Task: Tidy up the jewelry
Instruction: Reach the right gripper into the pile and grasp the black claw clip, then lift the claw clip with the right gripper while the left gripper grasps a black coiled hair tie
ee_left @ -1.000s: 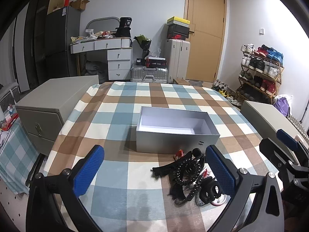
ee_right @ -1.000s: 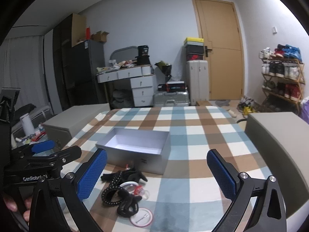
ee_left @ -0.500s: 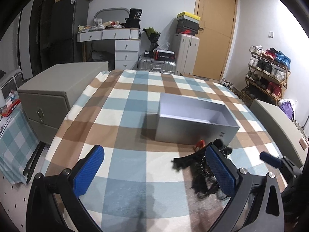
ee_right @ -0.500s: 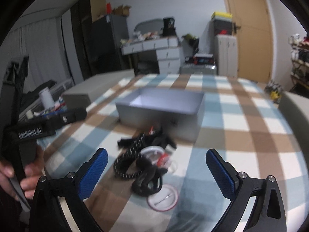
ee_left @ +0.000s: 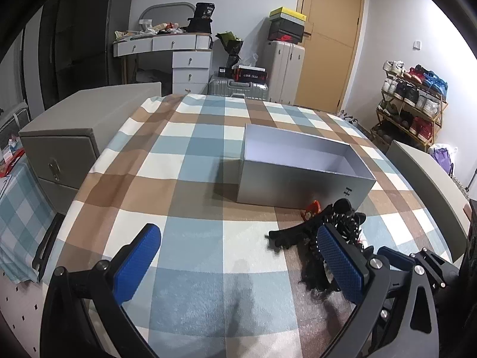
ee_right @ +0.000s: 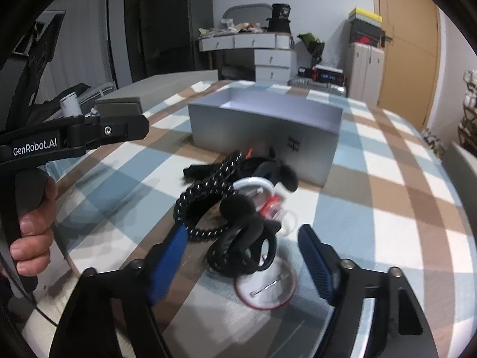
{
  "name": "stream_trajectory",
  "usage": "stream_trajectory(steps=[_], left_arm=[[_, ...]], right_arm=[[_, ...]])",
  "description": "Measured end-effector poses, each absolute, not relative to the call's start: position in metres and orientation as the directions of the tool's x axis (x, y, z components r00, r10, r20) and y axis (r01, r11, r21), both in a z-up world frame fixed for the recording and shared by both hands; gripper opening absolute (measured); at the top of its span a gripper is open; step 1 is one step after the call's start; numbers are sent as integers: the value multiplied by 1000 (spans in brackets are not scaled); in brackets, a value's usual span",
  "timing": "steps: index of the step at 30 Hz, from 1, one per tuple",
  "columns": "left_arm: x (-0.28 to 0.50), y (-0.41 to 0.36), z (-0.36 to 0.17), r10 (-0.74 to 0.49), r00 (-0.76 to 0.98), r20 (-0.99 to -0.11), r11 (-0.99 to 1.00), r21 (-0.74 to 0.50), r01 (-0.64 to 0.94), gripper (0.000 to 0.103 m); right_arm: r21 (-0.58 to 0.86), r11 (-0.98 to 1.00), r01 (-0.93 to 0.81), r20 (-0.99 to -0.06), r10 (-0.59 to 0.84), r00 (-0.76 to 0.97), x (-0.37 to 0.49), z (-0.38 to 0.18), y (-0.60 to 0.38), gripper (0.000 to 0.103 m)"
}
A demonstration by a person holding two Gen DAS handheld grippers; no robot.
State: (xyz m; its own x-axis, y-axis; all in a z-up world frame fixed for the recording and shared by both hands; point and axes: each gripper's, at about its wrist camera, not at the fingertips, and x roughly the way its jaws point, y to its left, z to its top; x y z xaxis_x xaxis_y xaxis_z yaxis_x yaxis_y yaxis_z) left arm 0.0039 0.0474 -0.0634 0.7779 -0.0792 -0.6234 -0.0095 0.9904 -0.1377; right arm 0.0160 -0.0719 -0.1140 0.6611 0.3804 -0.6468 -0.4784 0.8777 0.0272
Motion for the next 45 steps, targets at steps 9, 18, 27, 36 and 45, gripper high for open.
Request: stream_trajectory(steps=[9,18,27,36,45], left_arm=[[3,47,-64,-64,773,-631,992,-125,-20,102],[0,40,-63,-103,767,-633,990,-140,18,102],[3,32,-68,-186,714,-675,980,-182,83,102],[3,8,-71,-298,640,-708,954,-228,193,102],[17,-12,-80,-312,582,-751,946,-185,268,77]], right_arm=[[114,870,-479,-635,434,639,15,-115,-83,40],[212,855,-474,-591,498,634,13,-109,-97,39],[314,830,-461,-519,557,648,7,-100,-122,39],[329,827,-455,-470,562,681,0,-92,-140,39],[345,831,-436,-472,555,685,0,-97,-153,39]])
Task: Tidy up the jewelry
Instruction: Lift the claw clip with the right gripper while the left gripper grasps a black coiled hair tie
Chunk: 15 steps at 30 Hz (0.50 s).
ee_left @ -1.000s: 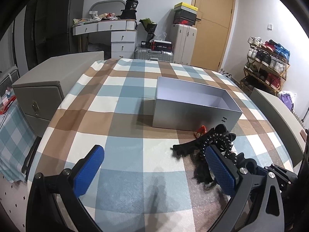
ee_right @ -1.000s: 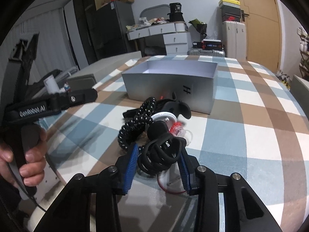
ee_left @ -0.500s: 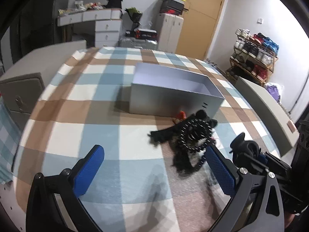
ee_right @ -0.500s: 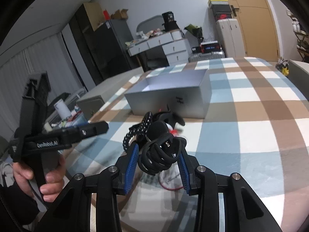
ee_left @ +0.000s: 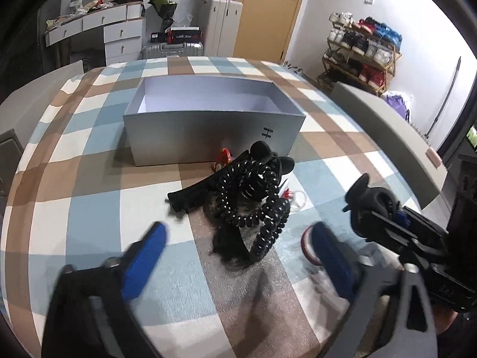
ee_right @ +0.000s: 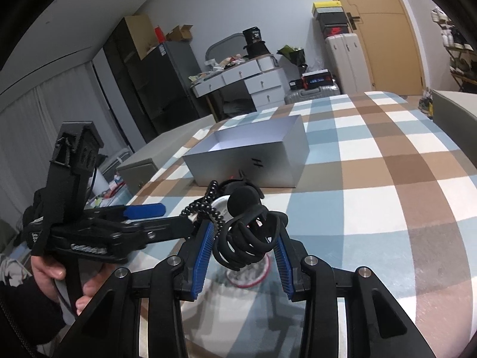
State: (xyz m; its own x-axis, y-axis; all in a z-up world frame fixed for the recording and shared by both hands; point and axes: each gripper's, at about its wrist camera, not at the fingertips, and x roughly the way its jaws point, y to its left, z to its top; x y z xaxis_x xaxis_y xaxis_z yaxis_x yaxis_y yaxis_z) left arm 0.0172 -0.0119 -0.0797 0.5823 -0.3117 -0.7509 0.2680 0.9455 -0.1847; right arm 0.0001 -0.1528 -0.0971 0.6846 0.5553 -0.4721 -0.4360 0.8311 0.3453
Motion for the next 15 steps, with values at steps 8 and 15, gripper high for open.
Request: stream_trajectory(steps=[8,15], left_arm=[[14,-10,-88,-306,552,-776,945,-175,277,25],[10,-8,-84,-298,562,-771,944,-151,294,6]], right_arm=[[364,828,-425,-472,558,683,1,-100,-157,39],[361,829,-428,-473,558,682,-1,-99,-155,39]])
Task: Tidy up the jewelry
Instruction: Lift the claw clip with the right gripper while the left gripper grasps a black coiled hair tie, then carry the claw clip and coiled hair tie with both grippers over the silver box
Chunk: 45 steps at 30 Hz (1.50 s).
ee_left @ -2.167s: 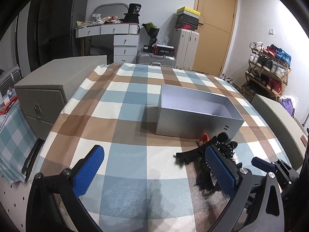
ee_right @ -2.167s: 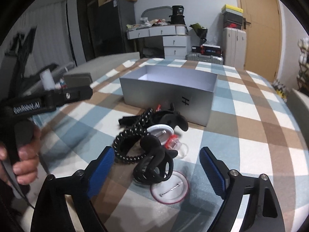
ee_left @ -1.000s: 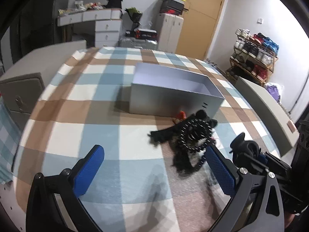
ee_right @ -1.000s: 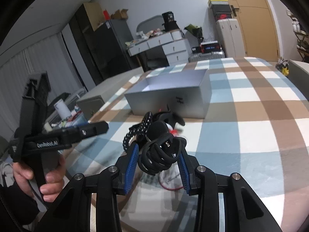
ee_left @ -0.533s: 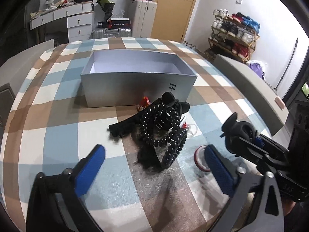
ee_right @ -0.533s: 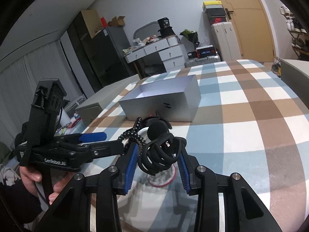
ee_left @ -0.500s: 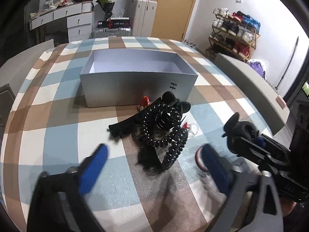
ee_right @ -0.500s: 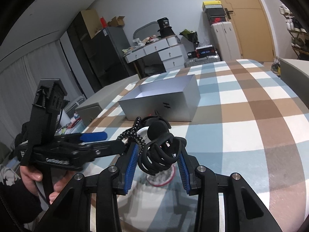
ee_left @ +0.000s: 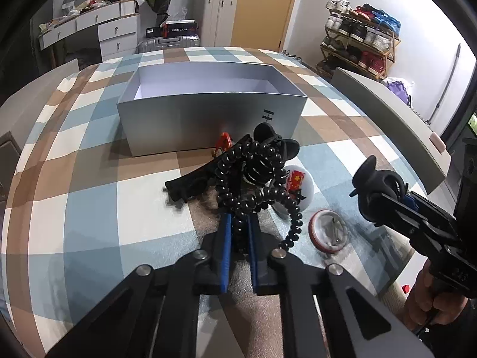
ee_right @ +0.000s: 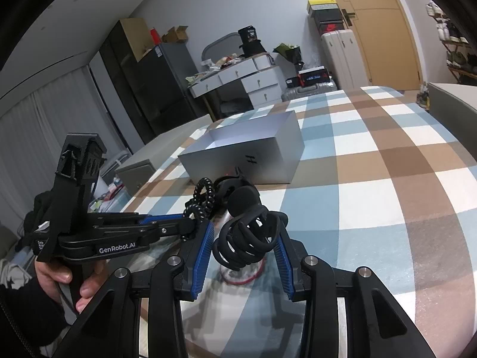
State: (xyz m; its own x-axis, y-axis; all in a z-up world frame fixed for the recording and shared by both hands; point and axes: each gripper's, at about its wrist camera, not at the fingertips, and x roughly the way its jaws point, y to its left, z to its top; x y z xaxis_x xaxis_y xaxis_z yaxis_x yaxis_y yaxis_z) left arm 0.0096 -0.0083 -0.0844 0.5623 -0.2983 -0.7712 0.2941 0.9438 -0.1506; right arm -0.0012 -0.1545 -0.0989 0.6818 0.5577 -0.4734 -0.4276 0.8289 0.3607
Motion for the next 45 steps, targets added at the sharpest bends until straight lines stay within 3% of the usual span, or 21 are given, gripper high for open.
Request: stream_trajectory(steps=[24,31,45], left_arm=[[2,4,-67,-253,649,-718,959,-97,266,5],[3,19,-51,-257,704,-662,961,-102,255,5],[77,27,-15,-283,750,-598,957,-123,263,5]], right_arm=[[316,823,-472,-478,568,670,4,-85,-125,39],[316,805,-501,-450,593,668,12,-71,-116,39],[302,765,-569,-381,644,663,87,-10,-107,39]])
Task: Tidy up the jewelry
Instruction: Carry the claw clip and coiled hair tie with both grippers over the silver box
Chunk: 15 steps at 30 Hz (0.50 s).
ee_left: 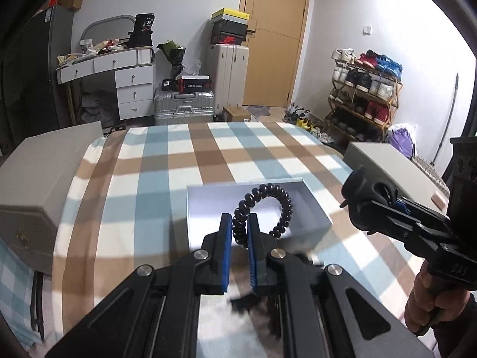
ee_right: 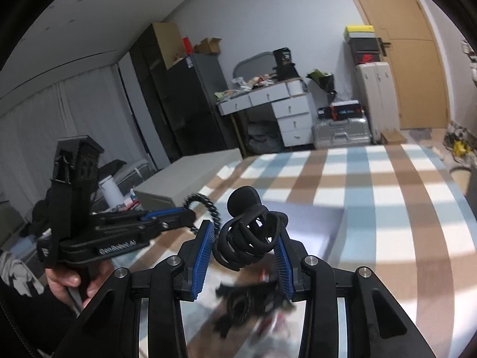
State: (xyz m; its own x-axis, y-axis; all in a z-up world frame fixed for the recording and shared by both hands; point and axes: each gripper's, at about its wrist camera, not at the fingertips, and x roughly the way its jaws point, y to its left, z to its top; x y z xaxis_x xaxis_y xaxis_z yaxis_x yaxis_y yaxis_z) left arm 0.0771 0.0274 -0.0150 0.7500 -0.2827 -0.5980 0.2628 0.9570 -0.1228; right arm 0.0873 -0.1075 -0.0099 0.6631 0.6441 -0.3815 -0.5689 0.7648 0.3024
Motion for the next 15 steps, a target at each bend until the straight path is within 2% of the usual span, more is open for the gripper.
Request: stream_trajectory(steps=[4,15], left_arm=[[100,23,-23,-263,732,-628,962,-113,248,5],[126,21,-44,-305,663,-684,952,-198,234,5]], right_arm=[[308,765,-566,-425,643,638,122,-9,-100,39],[368,775,-513,-537,628,564,174,-49,-88,39]])
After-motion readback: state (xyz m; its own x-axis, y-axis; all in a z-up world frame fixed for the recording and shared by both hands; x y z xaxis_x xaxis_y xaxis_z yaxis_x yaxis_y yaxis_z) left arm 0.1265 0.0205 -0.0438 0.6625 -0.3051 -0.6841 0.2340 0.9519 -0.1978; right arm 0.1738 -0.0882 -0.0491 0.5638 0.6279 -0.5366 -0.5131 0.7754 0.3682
